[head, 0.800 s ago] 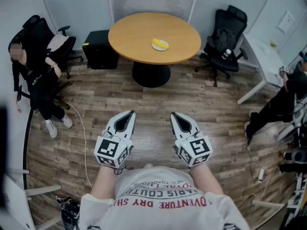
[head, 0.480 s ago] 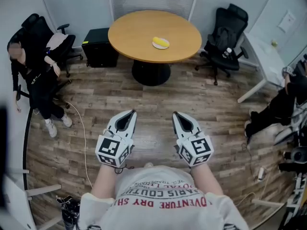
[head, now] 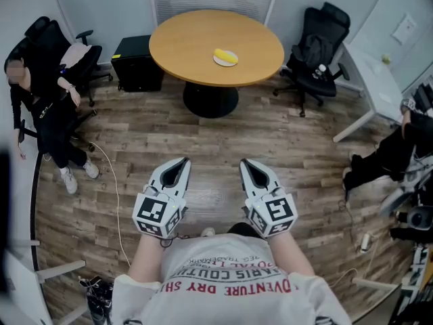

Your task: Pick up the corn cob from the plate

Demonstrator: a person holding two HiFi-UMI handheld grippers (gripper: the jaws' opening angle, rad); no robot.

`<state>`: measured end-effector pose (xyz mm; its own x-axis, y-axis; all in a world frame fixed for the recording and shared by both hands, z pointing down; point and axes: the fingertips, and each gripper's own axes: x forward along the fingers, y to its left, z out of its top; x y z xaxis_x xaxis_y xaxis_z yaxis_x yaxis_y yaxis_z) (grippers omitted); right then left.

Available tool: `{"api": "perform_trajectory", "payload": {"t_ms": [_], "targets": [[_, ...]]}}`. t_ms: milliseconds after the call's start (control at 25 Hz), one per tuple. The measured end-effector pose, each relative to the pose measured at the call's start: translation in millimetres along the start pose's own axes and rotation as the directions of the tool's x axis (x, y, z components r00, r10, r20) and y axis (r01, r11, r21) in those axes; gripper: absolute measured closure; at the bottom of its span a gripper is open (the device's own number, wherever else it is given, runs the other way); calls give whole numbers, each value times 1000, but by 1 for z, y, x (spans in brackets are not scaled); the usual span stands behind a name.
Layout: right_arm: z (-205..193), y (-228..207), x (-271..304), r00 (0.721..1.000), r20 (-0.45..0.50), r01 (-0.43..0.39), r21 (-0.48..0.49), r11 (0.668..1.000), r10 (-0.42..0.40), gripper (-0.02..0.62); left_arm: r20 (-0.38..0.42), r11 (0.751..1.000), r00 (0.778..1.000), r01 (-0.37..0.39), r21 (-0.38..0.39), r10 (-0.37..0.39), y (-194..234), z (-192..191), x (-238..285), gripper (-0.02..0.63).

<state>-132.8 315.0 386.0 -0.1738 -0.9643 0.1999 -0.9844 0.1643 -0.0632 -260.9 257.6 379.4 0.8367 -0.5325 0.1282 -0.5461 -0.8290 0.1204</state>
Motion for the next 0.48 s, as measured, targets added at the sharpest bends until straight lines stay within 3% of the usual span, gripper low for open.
{"api": "perform_trajectory", "payload": {"t_ms": [280, 480], "targets": [[-13, -36, 20, 1000, -26, -8, 62, 998, 10, 571, -32, 999, 999, -39, -9, 38, 5, -14, 24, 571], [-18, -70, 52, 998, -32, -59, 26, 998, 60, 571, -41, 995, 994, -98, 1, 98, 16, -16, 61, 571]]}}
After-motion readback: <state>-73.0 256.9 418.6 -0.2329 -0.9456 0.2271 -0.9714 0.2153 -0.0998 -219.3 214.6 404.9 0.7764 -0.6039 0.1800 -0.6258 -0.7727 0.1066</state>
